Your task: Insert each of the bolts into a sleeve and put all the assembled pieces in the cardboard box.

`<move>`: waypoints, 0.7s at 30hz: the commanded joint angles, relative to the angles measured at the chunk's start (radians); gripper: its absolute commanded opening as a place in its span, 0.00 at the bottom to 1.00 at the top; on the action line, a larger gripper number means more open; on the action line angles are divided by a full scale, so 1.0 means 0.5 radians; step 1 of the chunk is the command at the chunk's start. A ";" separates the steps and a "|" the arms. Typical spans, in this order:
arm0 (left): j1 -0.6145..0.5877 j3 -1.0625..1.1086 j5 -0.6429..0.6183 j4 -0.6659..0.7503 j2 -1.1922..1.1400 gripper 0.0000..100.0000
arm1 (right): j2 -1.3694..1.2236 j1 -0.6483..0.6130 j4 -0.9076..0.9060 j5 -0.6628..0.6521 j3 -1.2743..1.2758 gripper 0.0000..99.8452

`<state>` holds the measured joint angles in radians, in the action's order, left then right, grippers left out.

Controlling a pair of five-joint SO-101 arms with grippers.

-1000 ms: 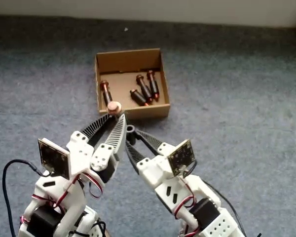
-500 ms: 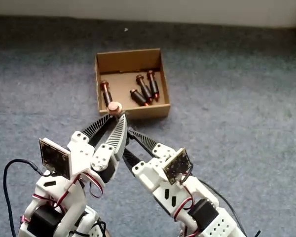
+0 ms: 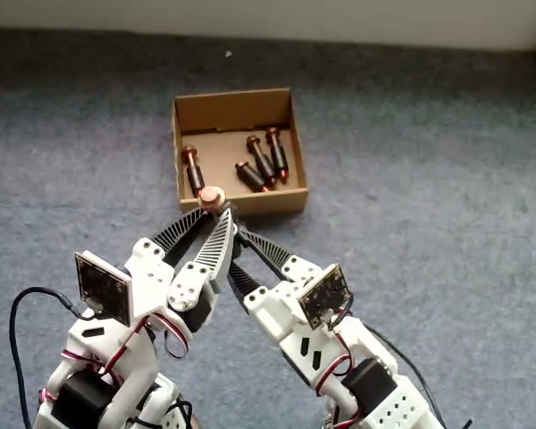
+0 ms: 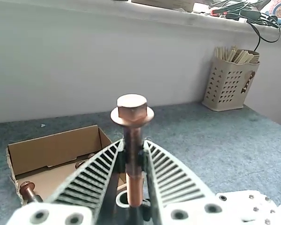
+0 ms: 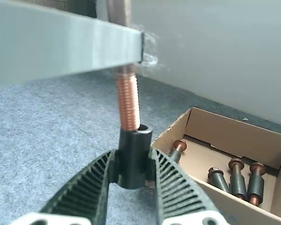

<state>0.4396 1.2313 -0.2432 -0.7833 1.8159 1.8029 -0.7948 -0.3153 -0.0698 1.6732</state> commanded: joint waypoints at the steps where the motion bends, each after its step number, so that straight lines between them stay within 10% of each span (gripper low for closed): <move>1: 0.026 -0.017 -0.012 0.031 0.002 0.01 | 0.041 0.032 0.066 -0.018 0.152 0.00; 21: -0.100 0.002 -0.015 0.028 0.002 0.01 | 0.041 -0.069 0.072 -0.181 0.152 0.00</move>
<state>0.3982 1.2359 -0.2447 -0.7833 1.8113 1.8029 -0.8239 -0.3122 -0.1465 1.6732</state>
